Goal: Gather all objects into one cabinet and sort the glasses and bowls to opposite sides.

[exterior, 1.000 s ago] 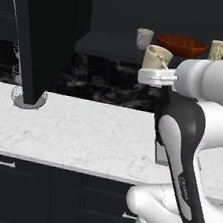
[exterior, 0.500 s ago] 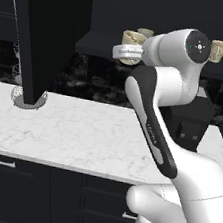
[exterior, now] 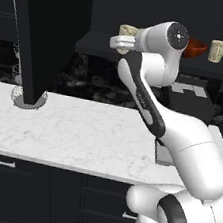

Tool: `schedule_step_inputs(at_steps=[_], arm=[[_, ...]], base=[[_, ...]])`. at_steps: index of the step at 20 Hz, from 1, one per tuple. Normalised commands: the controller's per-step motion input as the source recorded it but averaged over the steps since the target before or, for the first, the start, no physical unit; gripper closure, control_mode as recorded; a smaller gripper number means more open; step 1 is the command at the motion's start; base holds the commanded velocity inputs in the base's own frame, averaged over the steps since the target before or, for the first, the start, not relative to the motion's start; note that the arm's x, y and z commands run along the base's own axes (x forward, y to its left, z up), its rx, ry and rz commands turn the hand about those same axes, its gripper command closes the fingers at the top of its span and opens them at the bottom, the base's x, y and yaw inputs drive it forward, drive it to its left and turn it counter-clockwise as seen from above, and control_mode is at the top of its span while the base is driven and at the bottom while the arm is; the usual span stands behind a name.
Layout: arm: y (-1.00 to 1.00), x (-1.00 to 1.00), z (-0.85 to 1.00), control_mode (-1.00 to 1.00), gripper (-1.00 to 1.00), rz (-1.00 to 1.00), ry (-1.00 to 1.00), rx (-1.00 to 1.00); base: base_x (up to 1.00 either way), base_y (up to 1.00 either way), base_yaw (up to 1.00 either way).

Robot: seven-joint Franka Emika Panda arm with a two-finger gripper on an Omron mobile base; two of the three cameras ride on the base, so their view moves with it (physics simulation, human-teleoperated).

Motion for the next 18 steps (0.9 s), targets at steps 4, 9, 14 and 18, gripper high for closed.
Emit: schedule_step_inputs(at_steps=[4, 9, 14, 18], arm=[[0.18, 1.00, -0.17, -1.00, 1.00, -0.02, 0.00, -0.05], [0.21, 0.97, -0.13, -1.00, 1.00, -0.09, 0.06, -0.06], [0.11, 0.59, -0.07, -1.00, 1.00, -0.12, 0.12, -0.05], [0.00, 0.68, 0.00, -1.00, 1.00, -0.09, 0.06, 0.00]], base=[[0.00, 0.00, 0.00], [0.00, 0.00, 0.00], [0.00, 0.00, 0.00], [0.00, 0.00, 0.00]])
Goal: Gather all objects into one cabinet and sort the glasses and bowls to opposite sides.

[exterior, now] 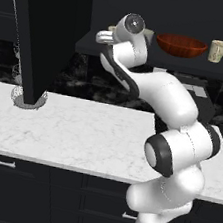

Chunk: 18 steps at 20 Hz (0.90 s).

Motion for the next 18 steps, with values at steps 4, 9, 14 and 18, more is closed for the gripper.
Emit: schedule_step_inputs(at_steps=[4, 9, 14, 18], arm=[[0.05, 0.71, -0.01, -1.00, 1.00, -0.06, 0.00, 0.00], [0.01, 0.77, -0.16, -1.00, 1.00, -0.05, 0.02, 0.00], [0.00, 0.50, -0.19, -1.00, 1.00, -0.01, 0.03, 0.01], [0.00, 0.15, -0.26, -1.00, 1.00, 0.00, 0.04, 0.02]], base=[[0.00, 0.00, 0.00], [0.00, 0.00, 0.00], [0.00, 0.00, 0.00], [0.00, 0.00, 0.00]])
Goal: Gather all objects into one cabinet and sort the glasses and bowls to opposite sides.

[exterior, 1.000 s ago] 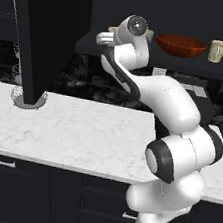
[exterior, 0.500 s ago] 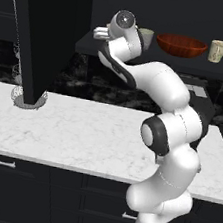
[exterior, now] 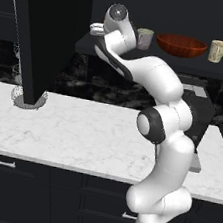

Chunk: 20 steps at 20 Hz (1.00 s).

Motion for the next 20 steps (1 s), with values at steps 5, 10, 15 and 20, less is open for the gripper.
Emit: schedule_step_inputs(at_steps=[5, 10, 15, 20], arm=[[0.00, 0.19, -0.42, -1.00, -1.00, 0.00, 0.05, 0.01], [-0.12, -0.09, -0.43, -1.00, -1.00, 0.00, 0.00, 0.02], [-0.15, -0.28, -0.07, -1.00, -1.00, 0.00, -0.02, 0.06], [-0.11, -0.67, 0.00, -1.00, -1.00, 0.00, -0.10, 0.04]], base=[[0.00, 0.00, 0.00], [0.00, 0.00, 0.00], [0.00, 0.00, 0.00], [0.00, 0.00, 0.00]])
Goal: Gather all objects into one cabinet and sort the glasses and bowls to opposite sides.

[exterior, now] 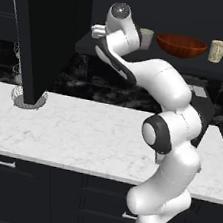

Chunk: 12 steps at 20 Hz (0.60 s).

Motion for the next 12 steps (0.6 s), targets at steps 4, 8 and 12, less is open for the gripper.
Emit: schedule_step_inputs(at_steps=[4, 8, 12], arm=[[-0.13, -0.85, 0.00, -1.00, -1.00, 0.00, -0.17, 0.05], [-0.28, -1.00, -0.02, -1.00, -1.00, 0.00, -0.19, 0.05], [-0.57, -1.00, 0.31, -1.00, -1.00, -0.07, -0.08, 0.08]], base=[[0.00, 0.00, 0.00], [0.00, 0.00, 0.00], [0.00, 0.00, 0.00]])
